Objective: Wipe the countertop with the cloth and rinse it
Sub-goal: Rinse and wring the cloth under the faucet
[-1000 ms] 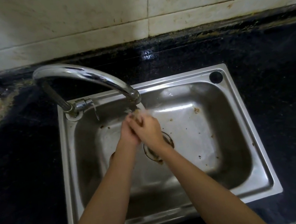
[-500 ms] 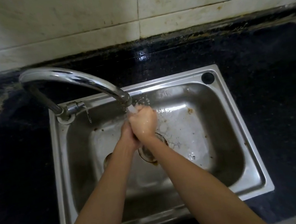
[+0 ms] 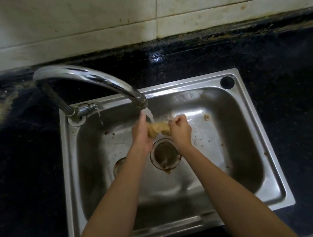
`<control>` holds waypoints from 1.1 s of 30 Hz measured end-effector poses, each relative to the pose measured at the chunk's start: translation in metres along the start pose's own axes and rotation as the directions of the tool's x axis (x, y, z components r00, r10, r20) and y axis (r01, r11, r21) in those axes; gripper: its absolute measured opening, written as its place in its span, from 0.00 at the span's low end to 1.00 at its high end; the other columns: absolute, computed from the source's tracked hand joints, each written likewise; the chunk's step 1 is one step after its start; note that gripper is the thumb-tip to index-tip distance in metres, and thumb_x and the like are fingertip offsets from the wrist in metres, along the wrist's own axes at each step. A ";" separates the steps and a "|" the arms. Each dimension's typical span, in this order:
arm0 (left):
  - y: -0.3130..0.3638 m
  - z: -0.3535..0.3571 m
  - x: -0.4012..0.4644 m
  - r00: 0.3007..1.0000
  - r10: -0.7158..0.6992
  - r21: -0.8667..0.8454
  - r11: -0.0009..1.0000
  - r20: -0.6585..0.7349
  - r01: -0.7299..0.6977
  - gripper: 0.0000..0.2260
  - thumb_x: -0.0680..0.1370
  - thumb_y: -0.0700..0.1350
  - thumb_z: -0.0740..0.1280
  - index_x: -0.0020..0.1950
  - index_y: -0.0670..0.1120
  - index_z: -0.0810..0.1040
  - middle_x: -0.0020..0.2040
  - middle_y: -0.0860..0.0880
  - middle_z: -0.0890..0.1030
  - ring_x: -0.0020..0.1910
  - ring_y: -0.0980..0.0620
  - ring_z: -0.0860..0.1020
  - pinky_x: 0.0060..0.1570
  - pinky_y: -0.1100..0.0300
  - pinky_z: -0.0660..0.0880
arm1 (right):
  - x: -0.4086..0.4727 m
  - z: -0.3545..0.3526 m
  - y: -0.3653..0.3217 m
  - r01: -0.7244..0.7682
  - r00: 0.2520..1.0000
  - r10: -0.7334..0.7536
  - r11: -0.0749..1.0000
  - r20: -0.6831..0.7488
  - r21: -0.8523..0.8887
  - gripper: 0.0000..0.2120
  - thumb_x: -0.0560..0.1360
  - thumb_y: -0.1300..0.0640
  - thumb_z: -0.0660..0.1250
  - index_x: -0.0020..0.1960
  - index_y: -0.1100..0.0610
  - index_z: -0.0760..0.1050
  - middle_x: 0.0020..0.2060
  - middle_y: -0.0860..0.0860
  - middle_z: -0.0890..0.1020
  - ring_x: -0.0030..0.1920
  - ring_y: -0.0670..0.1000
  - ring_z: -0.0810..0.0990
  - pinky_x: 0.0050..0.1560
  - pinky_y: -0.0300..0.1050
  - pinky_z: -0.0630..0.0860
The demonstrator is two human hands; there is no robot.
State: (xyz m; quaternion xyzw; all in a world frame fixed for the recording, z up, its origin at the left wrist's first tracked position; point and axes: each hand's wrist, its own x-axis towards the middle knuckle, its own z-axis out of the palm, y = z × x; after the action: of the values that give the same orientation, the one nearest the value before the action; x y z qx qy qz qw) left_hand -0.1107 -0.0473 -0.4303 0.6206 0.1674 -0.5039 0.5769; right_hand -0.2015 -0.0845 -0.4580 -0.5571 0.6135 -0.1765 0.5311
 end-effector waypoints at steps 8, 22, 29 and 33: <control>0.020 -0.004 0.004 0.968 0.126 -0.037 0.992 0.218 -0.121 0.09 0.80 0.40 0.61 0.39 0.45 0.73 0.35 0.48 0.71 0.36 0.53 0.71 0.40 0.57 0.71 | -0.004 -0.001 0.021 -0.663 0.715 0.393 0.643 0.579 0.383 0.17 0.81 0.52 0.55 0.65 0.60 0.69 0.60 0.60 0.74 0.60 0.58 0.74 0.49 0.47 0.77; 0.013 -0.058 0.015 0.983 0.070 0.111 0.992 -0.168 -0.052 0.07 0.82 0.47 0.56 0.51 0.45 0.71 0.38 0.46 0.74 0.32 0.53 0.72 0.19 0.68 0.66 | 0.006 0.015 -0.022 -0.643 0.650 0.171 0.644 0.740 0.415 0.12 0.80 0.50 0.57 0.53 0.57 0.73 0.37 0.52 0.78 0.34 0.46 0.75 0.27 0.34 0.70; -0.006 -0.045 0.007 0.989 -0.136 0.048 0.990 0.056 0.133 0.07 0.80 0.45 0.59 0.54 0.44 0.73 0.48 0.42 0.77 0.43 0.48 0.77 0.35 0.59 0.76 | 0.006 0.029 -0.036 0.090 0.943 -0.127 0.987 0.307 0.130 0.08 0.75 0.62 0.65 0.41 0.53 0.67 0.36 0.47 0.72 0.37 0.45 0.71 0.41 0.39 0.70; -0.004 -0.029 -0.006 0.935 -0.042 -0.325 0.931 0.351 0.164 0.12 0.73 0.53 0.69 0.44 0.43 0.78 0.37 0.46 0.77 0.38 0.51 0.77 0.42 0.57 0.75 | -0.030 0.042 -0.032 0.408 0.900 -0.363 0.896 0.242 -0.175 0.17 0.76 0.54 0.64 0.31 0.48 0.62 0.28 0.44 0.67 0.33 0.46 0.69 0.46 0.44 0.71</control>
State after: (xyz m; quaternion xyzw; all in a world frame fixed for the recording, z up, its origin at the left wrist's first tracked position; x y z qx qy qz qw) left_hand -0.1044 -0.0180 -0.4327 0.4026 0.1856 -0.5951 0.6703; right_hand -0.1553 -0.0529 -0.4340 -0.7387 0.4485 -0.1514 0.4799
